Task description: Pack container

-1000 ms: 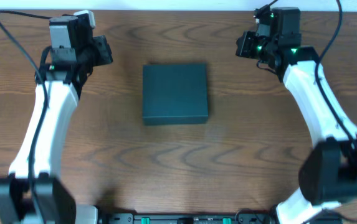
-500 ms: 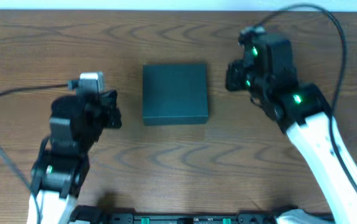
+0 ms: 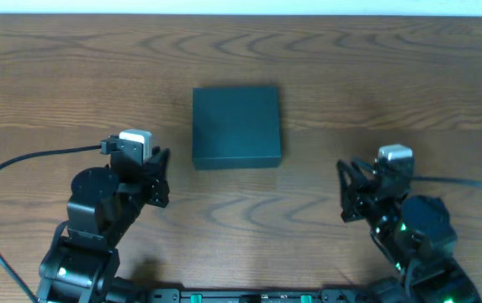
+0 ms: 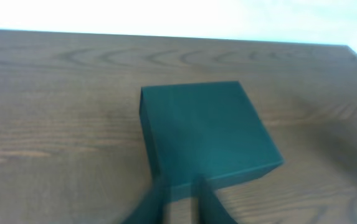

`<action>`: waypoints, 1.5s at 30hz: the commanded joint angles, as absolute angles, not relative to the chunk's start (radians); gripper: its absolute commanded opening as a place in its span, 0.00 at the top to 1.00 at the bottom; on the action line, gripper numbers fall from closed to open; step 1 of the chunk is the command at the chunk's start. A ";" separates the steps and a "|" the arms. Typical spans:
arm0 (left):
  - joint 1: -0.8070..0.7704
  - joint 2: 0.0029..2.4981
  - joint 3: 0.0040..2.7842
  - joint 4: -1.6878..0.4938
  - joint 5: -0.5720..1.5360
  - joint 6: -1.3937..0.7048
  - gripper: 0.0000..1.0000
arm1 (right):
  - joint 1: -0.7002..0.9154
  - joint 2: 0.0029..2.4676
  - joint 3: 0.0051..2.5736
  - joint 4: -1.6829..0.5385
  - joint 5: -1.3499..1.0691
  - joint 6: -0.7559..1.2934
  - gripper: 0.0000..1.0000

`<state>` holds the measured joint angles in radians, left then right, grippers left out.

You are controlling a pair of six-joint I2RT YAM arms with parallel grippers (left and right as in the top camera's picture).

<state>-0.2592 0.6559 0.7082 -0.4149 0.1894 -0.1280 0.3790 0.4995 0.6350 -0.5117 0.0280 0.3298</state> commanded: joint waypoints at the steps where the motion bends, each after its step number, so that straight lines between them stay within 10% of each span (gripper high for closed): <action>1: -0.264 0.654 0.702 -0.403 0.176 -0.120 0.04 | 0.387 0.466 0.588 -0.507 0.084 0.404 0.01; 21: -0.264 0.654 0.702 -0.716 0.137 -0.101 0.05 | 0.387 0.478 0.581 -0.520 0.086 0.411 0.01; 45: 0.014 0.037 0.024 -0.109 0.101 0.189 0.04 | 0.387 0.478 0.581 -0.520 0.086 0.411 0.01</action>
